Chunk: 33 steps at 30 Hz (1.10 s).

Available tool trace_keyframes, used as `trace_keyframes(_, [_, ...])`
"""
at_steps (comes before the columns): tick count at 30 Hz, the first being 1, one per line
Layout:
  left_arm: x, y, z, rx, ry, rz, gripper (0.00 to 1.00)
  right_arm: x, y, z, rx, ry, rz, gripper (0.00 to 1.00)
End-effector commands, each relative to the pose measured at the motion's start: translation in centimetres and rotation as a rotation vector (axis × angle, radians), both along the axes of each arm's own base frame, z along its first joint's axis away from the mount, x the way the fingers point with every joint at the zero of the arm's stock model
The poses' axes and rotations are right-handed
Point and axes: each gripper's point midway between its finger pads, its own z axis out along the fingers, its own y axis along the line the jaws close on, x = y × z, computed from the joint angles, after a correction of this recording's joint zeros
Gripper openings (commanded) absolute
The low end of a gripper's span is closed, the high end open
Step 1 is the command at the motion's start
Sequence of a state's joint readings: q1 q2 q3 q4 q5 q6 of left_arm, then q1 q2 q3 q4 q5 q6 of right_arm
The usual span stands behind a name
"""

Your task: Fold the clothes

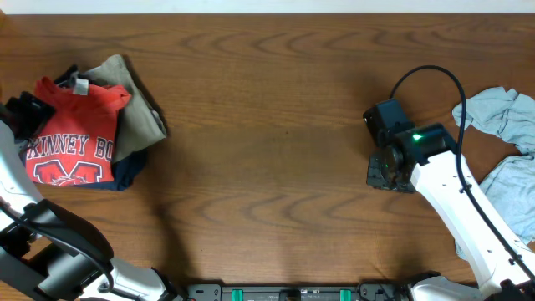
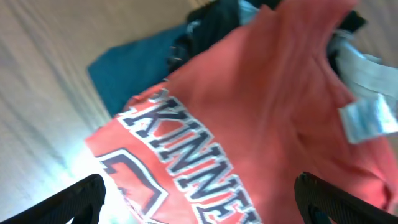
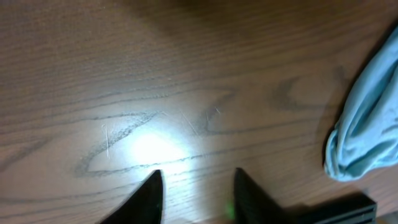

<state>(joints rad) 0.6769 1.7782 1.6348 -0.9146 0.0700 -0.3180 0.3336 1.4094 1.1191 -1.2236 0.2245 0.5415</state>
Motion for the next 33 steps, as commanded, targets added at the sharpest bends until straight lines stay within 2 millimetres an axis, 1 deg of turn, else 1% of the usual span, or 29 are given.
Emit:
trace_keyframes(1, [1.7, -2.3, 1.4, -0.071, -0.103, -0.061, 0.98, 1.0, 0.0, 0.6, 0.011, -0.051, -0.008, 0.47])
trace_keyframes(3, [3.1, -4.2, 2.3, -0.103, -0.156, -0.123, 0.98, 2.1, 1.1, 0.7, 0.066, -0.088, 0.0, 0.69])
trace_keyframes(4, [3.6, -5.3, 2.6, -0.111, -0.168, -0.158, 0.98, 2.7, 1.9, 0.7, 0.106, -0.106, 0.027, 0.76])
trace_keyframes(6, [4.9, -7.8, 3.0, -0.113, -0.176, -0.257, 0.98, 4.0, 3.9, 1.0, 0.197, -0.149, 0.098, 0.87])
trace_keyframes(8, [6.0, -10.8, 2.9, -0.111, -0.161, -0.358, 0.98, 5.4, 6.0, 1.6, 0.293, -0.203, 0.169, 0.95])
trace_keyframes(9, [6.5, -12.7, 2.8, -0.108, -0.151, -0.424, 0.98, 6.1, 6.9, 2.0, 0.336, -0.232, 0.197, 0.98])
trace_keyframes(10, [7.0, -14.5, 2.7, -0.106, -0.143, -0.482, 0.98, 6.6, 7.6, 2.3, 0.364, -0.256, 0.215, 0.99])
trace_keyframes(11, [7.5, -16.6, 2.7, -0.103, -0.136, -0.552, 0.98, 7.2, 8.1, 2.7, 0.391, -0.283, 0.228, 0.99])
trace_keyframes(14, [8.4, -22.8, 2.5, -0.096, -0.116, -0.741, 0.98, 8.7, 8.5, 3.6, 0.409, -0.354, 0.235, 0.99])
trace_keyframes(15, [8.4, -25.0, 2.4, -0.093, -0.103, -0.806, 0.98, 9.2, 8.3, 3.8, 0.407, -0.376, 0.242, 0.99])
trace_keyframes(17, [7.8, -28.2, 1.9, -0.068, -0.054, -0.889, 0.98, 10.1, 7.4, 4.2, 0.393, -0.409, 0.255, 0.99])
trace_keyframes(19, [6.5, -30.2, 1.2, -0.035, 0.022, -0.94, 0.98, 10.7, 5.8, 4.3, 0.37, -0.422, 0.249, 0.99])
trace_keyframes(21, [4.7, -31.7, 0.6, -0.028, 0.108, -0.982, 0.98, 10.7, 3.8, 4.0, 0.344, -0.406, 0.224, 0.99])
trace_keyframes(23, [2.4, -32.5, 0.0, -0.057, 0.199, -1.008, 0.98, 10.0, 1.8, 3.5, 0.324, -0.365, 0.194, 0.99])
trace_keyframes(24, [1.1, -32.6, -0.3, -0.079, 0.25, -1.004, 0.98, 9.5, 0.8, 3.2, 0.314, -0.339, 0.174, 0.99])
trace_keyframes(27, [-2.0, -32.1, -0.6, -0.138, 0.371, -0.956, 0.98, 7.8, -1.5, 2.6, 0.302, -0.269, 0.102, 0.99])
trace_keyframes(30, [-4.0, -31.7, -0.3, -0.166, 0.438, -0.942, 0.98, 5.7, -3.0, 2.1, 0.298, -0.196, 0.043, 0.99])
trace_keyframes(33, [-5.2, -31.5, 0.6, -0.166, 0.44, -0.942, 0.98, 4.5, -3.5, 2.5, 0.29, -0.176, 0.031, 0.99])
